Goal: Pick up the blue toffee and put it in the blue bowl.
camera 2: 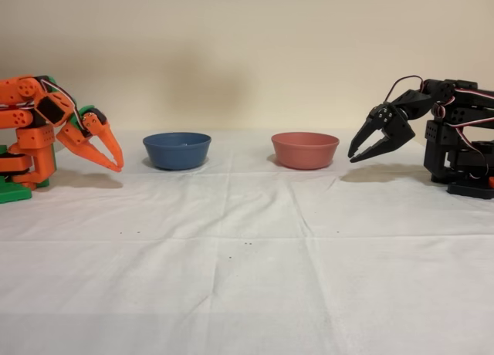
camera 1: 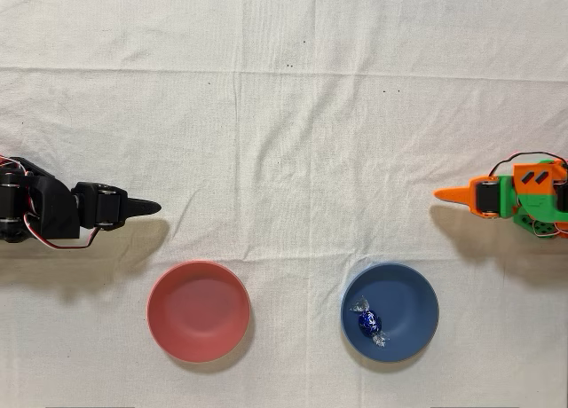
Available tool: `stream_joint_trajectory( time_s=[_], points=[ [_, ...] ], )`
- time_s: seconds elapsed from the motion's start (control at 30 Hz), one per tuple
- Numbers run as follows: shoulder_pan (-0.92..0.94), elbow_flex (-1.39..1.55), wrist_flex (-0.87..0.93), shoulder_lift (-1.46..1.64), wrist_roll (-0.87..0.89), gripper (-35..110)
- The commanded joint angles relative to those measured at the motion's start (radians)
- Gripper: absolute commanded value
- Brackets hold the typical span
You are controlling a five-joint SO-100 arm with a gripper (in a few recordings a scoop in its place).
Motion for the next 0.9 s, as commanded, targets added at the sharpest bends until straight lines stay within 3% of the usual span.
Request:
stream_joint_trajectory(
  time_s=[0.0, 0.87],
  points=[
    [0.012, -0.017, 0.060, 0.015, -0.008, 0],
    [0.028, -0.017, 0.060, 0.015, 0.000, 0]
  ],
)
